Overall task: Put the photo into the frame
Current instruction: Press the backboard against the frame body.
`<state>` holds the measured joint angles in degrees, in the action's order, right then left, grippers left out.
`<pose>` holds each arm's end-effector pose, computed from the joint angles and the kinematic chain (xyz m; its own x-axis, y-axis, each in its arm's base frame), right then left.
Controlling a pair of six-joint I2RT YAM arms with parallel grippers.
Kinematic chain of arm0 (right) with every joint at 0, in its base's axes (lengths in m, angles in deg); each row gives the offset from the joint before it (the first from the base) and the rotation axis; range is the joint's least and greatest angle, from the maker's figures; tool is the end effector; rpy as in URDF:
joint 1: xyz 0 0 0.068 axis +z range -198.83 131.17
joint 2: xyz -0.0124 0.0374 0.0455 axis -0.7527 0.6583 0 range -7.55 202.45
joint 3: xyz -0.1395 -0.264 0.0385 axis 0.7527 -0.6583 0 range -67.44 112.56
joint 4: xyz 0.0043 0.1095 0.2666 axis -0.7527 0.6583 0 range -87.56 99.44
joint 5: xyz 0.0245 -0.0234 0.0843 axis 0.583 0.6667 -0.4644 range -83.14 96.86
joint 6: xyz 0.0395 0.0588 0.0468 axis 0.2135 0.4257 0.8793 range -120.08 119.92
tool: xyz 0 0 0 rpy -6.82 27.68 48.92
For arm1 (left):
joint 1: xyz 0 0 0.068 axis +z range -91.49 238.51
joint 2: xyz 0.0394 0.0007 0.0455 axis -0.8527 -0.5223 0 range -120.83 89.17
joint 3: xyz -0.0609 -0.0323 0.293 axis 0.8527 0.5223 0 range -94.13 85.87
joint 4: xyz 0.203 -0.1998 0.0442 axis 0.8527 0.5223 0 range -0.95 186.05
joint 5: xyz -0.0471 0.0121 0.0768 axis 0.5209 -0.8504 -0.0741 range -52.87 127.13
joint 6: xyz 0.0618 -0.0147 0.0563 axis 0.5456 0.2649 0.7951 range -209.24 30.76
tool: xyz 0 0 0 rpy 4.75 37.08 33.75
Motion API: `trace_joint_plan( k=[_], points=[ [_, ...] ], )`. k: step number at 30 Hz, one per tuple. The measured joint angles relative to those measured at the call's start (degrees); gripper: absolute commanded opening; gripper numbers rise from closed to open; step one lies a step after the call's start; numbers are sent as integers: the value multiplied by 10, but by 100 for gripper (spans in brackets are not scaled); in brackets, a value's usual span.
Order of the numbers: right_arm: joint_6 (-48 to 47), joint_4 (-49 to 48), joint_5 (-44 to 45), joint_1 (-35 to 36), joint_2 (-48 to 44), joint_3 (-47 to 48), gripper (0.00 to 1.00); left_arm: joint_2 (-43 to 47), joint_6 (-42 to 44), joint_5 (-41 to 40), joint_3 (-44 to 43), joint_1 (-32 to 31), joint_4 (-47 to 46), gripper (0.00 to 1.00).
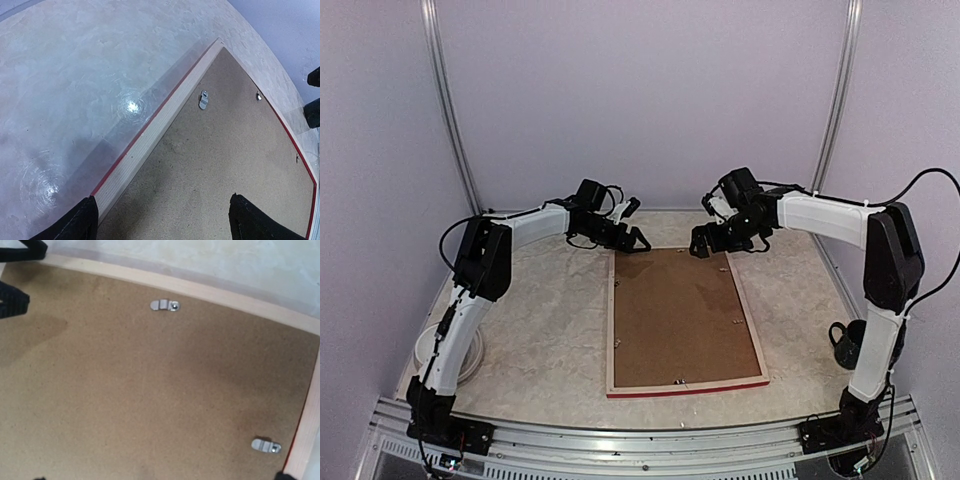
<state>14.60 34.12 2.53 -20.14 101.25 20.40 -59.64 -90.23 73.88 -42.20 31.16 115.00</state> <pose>0.4193 0.2361 0.2312 -0.8060 -0.1530 -0.5718 -0.3252 0.9216 0.2119 0.5474 -0.3333 0.1273 -0.6589 0.3253 -0.6783 0.7214 0.5288 -0.4471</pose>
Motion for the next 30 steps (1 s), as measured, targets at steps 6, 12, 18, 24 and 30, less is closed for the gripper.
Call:
trace_joint_plan(
  k=[6,12,18,24,30],
  points=[
    [0,0,-2,0,0,0,99,0,18,17,1,0,7,89],
    [0,1,-19,0,0,0,99,1,41,42,10,2,7,89],
    [0,0,-27,0,0,-13,99,1,44,38,5,2,34,87],
    [1,1,-34,2,1,-19,99,5,37,24,19,0,28,88],
    [1,2,-36,15,28,-20,99,47,-10,24,109,-1,-54,89]
  ],
)
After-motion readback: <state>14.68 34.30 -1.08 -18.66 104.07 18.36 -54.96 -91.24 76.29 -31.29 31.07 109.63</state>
